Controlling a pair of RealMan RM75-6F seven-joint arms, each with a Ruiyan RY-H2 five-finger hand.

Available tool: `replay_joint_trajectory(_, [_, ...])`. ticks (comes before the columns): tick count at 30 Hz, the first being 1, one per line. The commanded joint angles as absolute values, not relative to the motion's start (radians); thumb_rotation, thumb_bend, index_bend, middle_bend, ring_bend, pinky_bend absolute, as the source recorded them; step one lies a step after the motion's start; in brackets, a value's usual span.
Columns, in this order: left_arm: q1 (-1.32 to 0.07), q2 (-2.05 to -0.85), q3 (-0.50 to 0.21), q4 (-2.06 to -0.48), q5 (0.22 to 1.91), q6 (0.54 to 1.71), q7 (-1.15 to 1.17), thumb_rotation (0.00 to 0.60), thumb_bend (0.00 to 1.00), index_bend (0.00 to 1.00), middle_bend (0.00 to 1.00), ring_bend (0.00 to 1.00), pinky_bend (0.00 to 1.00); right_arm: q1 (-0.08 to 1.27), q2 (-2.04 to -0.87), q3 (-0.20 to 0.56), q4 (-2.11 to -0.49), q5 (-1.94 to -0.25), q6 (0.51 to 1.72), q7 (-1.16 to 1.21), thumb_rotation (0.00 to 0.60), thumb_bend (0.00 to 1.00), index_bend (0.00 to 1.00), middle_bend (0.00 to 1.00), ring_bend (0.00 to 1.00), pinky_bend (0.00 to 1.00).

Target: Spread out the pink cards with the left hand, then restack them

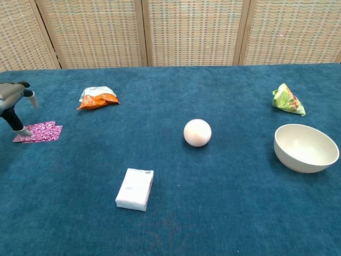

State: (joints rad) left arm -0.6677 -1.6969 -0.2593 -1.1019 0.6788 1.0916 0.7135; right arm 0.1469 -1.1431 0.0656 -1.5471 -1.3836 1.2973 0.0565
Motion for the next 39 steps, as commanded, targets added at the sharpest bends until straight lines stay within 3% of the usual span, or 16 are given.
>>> replay_joint_trajectory(1, [-0.666,-1.697,-0.26,-1.104,0.68,1.092,0.71,0.6,0.11,0.29,0.0,0.0,0.0,0.146,-1.142,0.066,-1.549,-1.385,1.299,0.057,0.6,0.13,0.09,0.0,0.0,0.0])
replay_joint_trajectory(7, [-0.645,-1.686,-0.27,-1.143,0.697,1.103,0.655,0.6,0.12,0.29,0.0,0.0,0.0,0.145,-1.141,0.066,-1.55,-1.389,1.304,0.059,0.6,0.13,0.09,0.0,0.0,0.0])
replay_joint_trajectory(12, [-0.586,-1.639,-0.268,-1.276,0.803,1.17,0.505,0.6,0.15,0.29,0.0,0.0,0.0,0.144,-1.14,0.065,-1.552,-1.392,1.307,0.06,0.6,0.13,0.09,0.0,0.0,0.0])
replay_joint_trajectory(18, [-0.48,-1.551,-0.171,-1.465,1.028,1.343,0.405,0.6,0.18,0.24,0.0,0.0,0.0,0.143,-1.14,0.064,-1.554,-1.392,1.307,0.058,0.6,0.13,0.09,0.0,0.0,0.0])
replay_joint_trajectory(25, [-0.377,-1.488,-0.048,-1.583,1.187,1.478,0.43,0.6,0.16,0.0,0.0,0.0,0.0,0.144,-1.146,0.063,-1.549,-1.391,1.306,0.046,0.6,0.13,0.09,0.0,0.0,0.0])
replay_joint_trajectory(33, [-0.313,-1.433,0.051,-1.621,1.266,1.523,0.525,0.6,0.14,0.0,0.0,0.0,0.0,0.147,-1.158,0.059,-1.547,-1.391,1.301,0.011,0.6,0.13,0.08,0.0,0.0,0.0])
replay_joint_trajectory(39, [-0.269,-1.425,0.082,-1.614,1.304,1.559,0.523,0.6,0.14,0.0,0.0,0.0,0.0,0.148,-1.166,0.057,-1.544,-1.399,1.309,-0.006,0.6,0.13,0.08,0.0,0.0,0.0])
